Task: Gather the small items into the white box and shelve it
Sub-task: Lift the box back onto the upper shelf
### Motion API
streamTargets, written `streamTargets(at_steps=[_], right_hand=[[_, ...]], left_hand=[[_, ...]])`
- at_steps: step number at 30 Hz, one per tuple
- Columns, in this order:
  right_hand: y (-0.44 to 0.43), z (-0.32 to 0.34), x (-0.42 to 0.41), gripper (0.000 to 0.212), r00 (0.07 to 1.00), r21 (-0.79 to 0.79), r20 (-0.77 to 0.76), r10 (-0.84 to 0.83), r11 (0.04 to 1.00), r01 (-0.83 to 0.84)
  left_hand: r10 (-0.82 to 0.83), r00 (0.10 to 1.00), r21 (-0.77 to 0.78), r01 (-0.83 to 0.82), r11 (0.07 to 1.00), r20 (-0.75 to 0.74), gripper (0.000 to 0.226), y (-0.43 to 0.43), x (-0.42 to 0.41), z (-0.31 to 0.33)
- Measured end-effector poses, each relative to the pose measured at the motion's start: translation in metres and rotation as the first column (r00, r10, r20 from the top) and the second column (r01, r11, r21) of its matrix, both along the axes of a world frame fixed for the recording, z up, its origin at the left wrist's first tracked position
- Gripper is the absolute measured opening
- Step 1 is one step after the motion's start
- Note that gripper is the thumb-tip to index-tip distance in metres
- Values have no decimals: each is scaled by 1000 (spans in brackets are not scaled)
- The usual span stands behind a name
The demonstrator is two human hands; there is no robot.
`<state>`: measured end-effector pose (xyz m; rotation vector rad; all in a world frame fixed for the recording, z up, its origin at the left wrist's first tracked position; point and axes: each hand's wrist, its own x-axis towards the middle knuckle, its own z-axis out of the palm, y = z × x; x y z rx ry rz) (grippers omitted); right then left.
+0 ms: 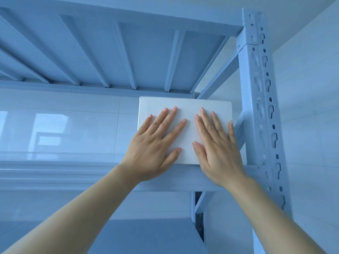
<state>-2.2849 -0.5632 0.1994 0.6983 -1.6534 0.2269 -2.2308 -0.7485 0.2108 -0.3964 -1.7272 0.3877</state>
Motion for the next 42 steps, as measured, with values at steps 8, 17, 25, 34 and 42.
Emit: streamTargets(at_steps=[8,17,25,34,42], right_hand=[[-3,-3,-18,57,1000,-58,19,-17,998,18],[-3,-5,-25,54,993,-152,65,97,985,-86],[10,3,-36,51,986,-232,66,153,963,-134],[11,-4,-35,52,987,-112,148,64,993,-48],[17,-7,-37,54,976,-99,205,78,993,-59]], left_hand=[[64,998,33,-63,997,-8,58,4,-14,1],[49,993,6,-50,999,107,59,0,-22,6],[39,966,-45,-28,999,255,54,9,-32,11],[85,950,-69,-67,995,301,61,11,-32,4],[63,928,-54,-46,997,366,64,19,-35,6]])
